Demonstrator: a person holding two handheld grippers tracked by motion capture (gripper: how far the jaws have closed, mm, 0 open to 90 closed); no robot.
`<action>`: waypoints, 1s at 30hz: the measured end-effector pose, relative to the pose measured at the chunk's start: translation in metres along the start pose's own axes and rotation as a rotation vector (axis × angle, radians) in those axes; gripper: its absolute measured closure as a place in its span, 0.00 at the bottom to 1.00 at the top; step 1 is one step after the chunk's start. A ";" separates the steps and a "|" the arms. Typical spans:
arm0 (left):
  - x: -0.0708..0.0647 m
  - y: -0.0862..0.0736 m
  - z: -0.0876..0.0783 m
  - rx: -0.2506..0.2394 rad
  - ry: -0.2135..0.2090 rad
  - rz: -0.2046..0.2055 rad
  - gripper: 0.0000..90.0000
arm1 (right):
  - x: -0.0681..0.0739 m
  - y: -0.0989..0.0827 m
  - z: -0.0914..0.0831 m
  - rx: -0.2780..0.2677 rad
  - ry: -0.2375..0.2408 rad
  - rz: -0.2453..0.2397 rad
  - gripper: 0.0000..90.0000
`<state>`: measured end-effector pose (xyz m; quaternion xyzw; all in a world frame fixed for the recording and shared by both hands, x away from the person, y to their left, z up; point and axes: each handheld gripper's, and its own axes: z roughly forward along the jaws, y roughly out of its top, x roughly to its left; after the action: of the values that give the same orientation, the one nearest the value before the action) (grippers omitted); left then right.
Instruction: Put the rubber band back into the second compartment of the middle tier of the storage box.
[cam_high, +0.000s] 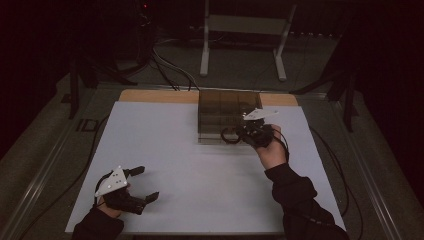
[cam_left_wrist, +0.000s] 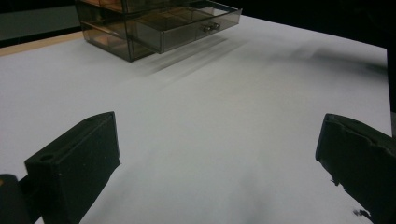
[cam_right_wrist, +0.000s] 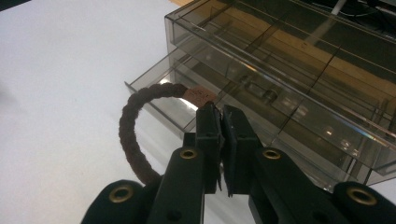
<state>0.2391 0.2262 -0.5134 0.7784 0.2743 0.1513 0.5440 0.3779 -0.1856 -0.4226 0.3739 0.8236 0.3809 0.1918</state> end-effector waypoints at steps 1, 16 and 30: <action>0.000 0.000 0.000 0.000 0.001 0.002 0.00 | -0.001 0.001 0.001 0.000 -0.001 0.002 0.95; -0.001 0.000 0.000 0.003 0.001 0.008 0.00 | -0.009 0.005 0.017 0.016 -0.012 0.016 0.95; -0.001 0.000 -0.001 0.002 0.001 0.010 0.00 | -0.015 0.001 0.031 0.025 -0.012 0.036 0.95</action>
<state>0.2379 0.2258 -0.5128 0.7804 0.2707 0.1542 0.5422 0.4062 -0.1813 -0.4413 0.3932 0.8202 0.3719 0.1851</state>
